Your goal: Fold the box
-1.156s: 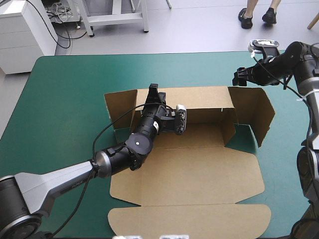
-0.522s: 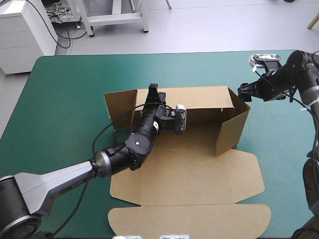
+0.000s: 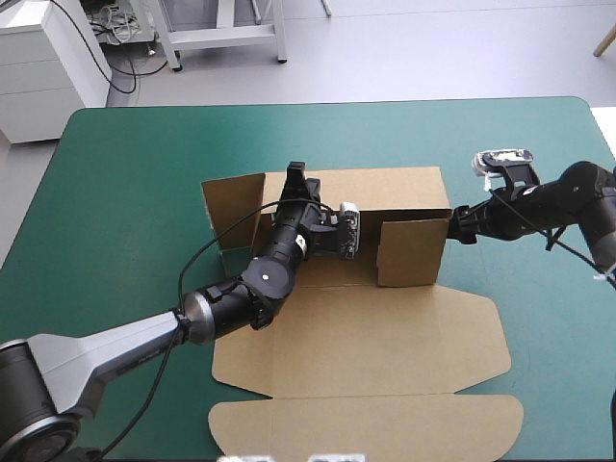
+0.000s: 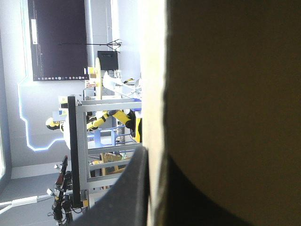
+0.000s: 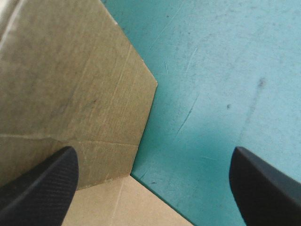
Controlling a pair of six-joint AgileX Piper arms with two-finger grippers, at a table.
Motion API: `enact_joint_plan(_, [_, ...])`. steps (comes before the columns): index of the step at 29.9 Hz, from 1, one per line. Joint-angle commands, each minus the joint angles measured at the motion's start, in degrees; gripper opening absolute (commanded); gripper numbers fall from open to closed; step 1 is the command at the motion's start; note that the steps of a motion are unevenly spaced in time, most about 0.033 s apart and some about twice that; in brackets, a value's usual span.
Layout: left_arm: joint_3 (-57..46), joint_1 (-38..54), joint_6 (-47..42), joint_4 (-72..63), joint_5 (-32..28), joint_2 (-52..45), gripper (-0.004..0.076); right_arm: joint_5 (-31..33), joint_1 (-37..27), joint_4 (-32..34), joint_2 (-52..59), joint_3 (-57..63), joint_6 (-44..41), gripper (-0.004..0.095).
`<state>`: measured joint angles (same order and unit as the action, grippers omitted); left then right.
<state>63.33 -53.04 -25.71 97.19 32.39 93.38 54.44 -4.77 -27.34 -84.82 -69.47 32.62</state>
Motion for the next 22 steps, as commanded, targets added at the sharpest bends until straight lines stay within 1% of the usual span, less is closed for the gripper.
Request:
enact_joint_plan(1, [1.03,-0.61,-0.69,0.04,-3.18,-2.02,-0.0008,-4.47,-0.15,-6.30,5.01,3.75,4.65,0.0808])
enact_joint_plan(5, [1.03,-0.61,-0.69,0.04,-3.18,-2.02,-0.0008,-7.89,-0.15,-6.64,7.85,8.81,8.03,0.0808])
enact_joint_plan(10, [1.03,-0.61,-0.41,0.04,-3.18,-2.02,-0.0008,-8.22,-0.15,-6.65,8.62,12.40,13.42,0.0807])
enact_joint_plan(12, [1.03,-0.61,-0.41,0.04,-3.29,-2.02,-0.0008,-8.83,-0.15,-7.60,8.52,12.74,16.58,0.0808])
enact_joint_plan(14, [1.03,-0.61,-0.41,0.04,-3.40,-2.02,-0.0008,-10.05,-0.15,-9.82,8.52,12.84,20.05,0.0808])
enact_joint_plan(17, [1.03,-0.61,-0.41,0.04,-3.40,-2.02,-0.0008,-11.88,-0.15,-15.23,8.43,12.84,25.44,0.0808])
enact_joint_plan(22, [1.03,-0.61,-0.41,0.04,-3.40,-2.02,-0.0008,-10.66,-0.15,-22.38,8.43,12.85,34.75,0.0808])
